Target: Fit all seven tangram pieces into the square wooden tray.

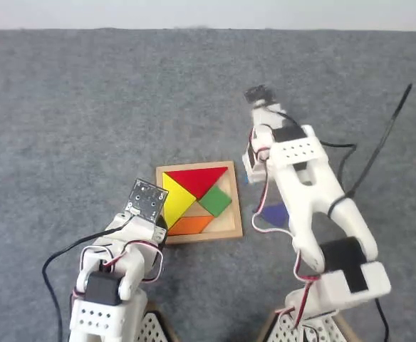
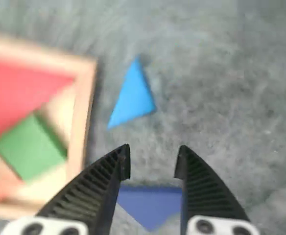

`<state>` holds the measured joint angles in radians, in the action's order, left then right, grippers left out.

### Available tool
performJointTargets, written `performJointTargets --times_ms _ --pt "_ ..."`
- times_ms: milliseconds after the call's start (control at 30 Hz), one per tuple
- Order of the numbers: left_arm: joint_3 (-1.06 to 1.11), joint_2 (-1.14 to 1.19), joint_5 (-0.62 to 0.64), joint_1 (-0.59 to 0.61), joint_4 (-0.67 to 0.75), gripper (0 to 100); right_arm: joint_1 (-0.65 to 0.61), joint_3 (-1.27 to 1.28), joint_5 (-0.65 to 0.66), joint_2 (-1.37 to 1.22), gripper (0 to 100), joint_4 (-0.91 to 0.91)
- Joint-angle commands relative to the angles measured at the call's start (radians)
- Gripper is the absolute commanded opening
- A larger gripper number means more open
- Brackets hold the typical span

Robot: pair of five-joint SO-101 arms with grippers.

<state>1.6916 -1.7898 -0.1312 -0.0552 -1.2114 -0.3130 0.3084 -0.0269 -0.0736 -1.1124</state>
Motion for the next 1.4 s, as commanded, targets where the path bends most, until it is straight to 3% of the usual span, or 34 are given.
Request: performJointTargets --times_ms 0,267,600,1367 --pt "-0.007 0.002 0.012 -0.002 -0.005 9 -0.022 -0.12 -0.055 -0.018 18.5 -0.039" --pt "-0.007 0.002 0.012 -0.002 -0.005 9 -0.061 -0.213 -0.137 -0.116 20.2 -0.008" --pt "-0.007 0.002 0.012 -0.002 -0.005 9 -0.108 -0.365 0.08 -0.262 20.5 -0.045" --pt "-0.007 0.002 0.012 -0.002 -0.005 9 -0.038 -0.385 0.084 -0.383 20.3 -0.081"
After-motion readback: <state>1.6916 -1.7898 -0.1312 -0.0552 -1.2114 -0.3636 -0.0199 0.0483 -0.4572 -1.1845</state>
